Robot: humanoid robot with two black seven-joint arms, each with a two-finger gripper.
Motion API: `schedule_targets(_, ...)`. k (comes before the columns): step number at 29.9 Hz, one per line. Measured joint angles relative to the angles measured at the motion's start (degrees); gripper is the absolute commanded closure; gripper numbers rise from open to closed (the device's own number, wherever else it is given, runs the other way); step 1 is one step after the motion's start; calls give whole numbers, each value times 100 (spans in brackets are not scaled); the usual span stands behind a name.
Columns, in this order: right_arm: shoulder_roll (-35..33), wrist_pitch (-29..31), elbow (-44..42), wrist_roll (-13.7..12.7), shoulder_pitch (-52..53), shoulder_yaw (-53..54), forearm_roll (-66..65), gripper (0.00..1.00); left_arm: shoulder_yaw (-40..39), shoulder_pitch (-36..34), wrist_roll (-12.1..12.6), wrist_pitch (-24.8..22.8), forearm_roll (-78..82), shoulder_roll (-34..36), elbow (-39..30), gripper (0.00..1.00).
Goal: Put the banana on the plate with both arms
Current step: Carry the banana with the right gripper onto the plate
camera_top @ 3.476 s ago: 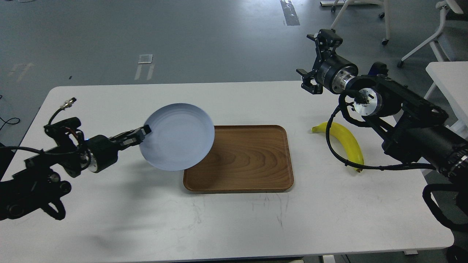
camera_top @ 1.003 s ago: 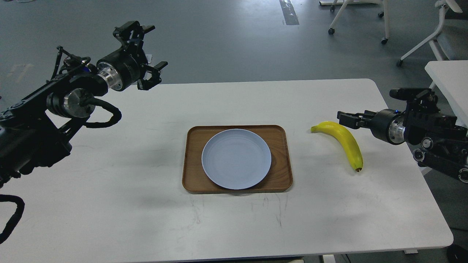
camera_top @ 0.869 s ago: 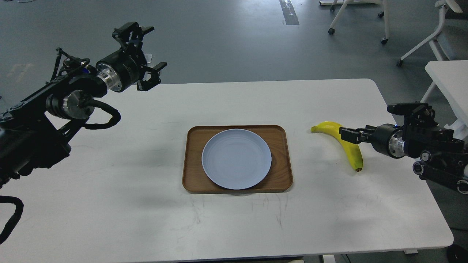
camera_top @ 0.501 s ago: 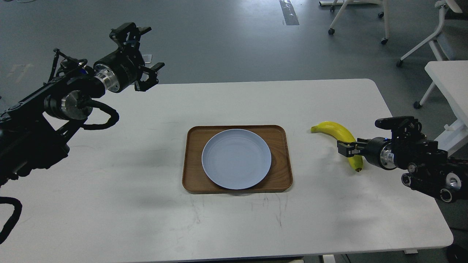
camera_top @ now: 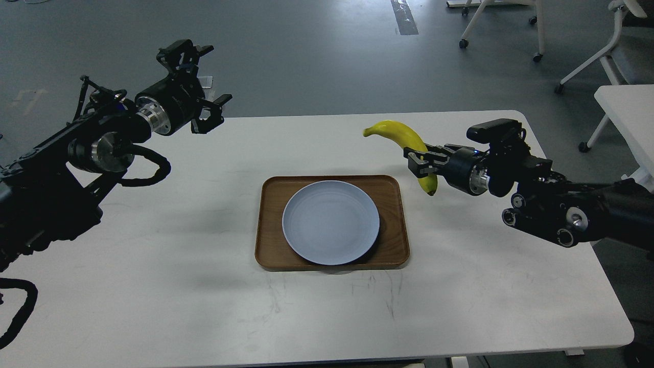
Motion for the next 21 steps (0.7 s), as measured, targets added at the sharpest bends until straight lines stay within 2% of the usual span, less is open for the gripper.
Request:
schedule_targets(5,759,18,38,326,107,-191,-7,100,0,4,-7,25,0,57,-1,2)
schedule_targets(10,1221,64,37,353,193,-769,-44,100,0,5,-7,65,0,84,0,2)
schedule_targets(13,1219,71,127,344,222,-1020,-42,100,0,9,-12,74,2,85,1,2)
schedule_targets(19,767,208,623,340,331,-1125,-51,100,10,31,-22,87,18,-1,53,2)
schedule_targets(21,689,235,676,340,341,-1129,-56,94,10,46,-25,86,18,-15,69,2)
